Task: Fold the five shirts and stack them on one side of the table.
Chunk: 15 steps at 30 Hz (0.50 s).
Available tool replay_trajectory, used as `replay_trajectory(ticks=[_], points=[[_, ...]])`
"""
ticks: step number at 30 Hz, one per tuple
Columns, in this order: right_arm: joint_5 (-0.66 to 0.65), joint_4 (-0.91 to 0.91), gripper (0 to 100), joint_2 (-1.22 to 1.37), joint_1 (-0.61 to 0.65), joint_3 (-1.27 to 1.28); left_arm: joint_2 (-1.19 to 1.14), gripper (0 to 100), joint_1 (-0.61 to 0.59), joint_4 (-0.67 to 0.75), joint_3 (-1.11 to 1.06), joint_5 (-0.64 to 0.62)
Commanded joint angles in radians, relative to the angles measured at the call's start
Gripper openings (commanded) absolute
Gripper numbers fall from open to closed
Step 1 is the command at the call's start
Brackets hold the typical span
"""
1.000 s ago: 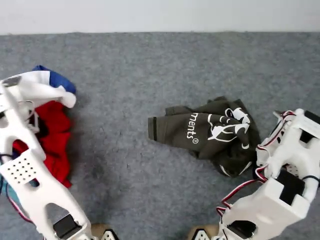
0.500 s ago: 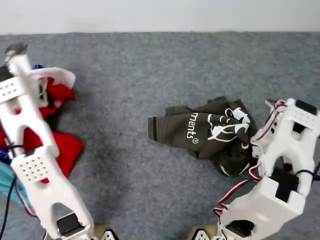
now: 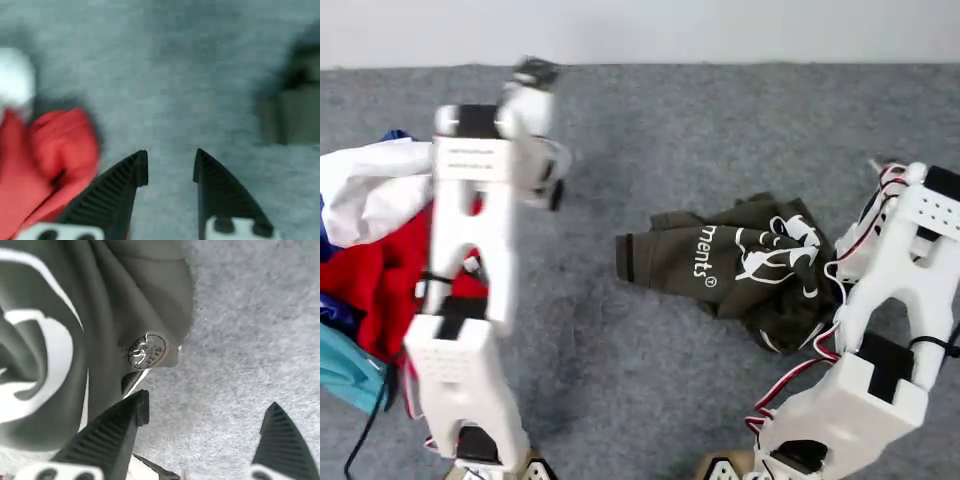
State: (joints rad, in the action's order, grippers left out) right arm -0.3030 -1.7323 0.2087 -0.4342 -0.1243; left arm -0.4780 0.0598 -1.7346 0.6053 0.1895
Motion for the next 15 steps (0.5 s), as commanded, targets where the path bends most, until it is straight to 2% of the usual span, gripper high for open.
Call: replay_trajectory(ticks=[1, 4, 8, 12, 15], points=[[0.031, -0.021, 35.8, -0.013, 0.012, -0.034, 0.068, 17, 0.13, 0.021, 0.004, -0.014], [0.029, -0.022, 35.8, -0.01, 0.012, -0.032, 0.061, 17, 0.181, 0.16, -0.001, -0.015], [0.029, -0.025, 35.8, -0.013, 0.007, -0.032, -0.028, 17, 0.23, 0.279, 0.008, -0.117], [0.029, -0.036, 35.8, -0.01, 0.007, -0.021, -0.155, 20, 0.27, 0.287, 0.031, -0.14], [0.029, -0.028, 35.8, -0.008, 0.007, 0.002, -0.241, 21, 0.296, 0.249, 0.134, -0.14]])
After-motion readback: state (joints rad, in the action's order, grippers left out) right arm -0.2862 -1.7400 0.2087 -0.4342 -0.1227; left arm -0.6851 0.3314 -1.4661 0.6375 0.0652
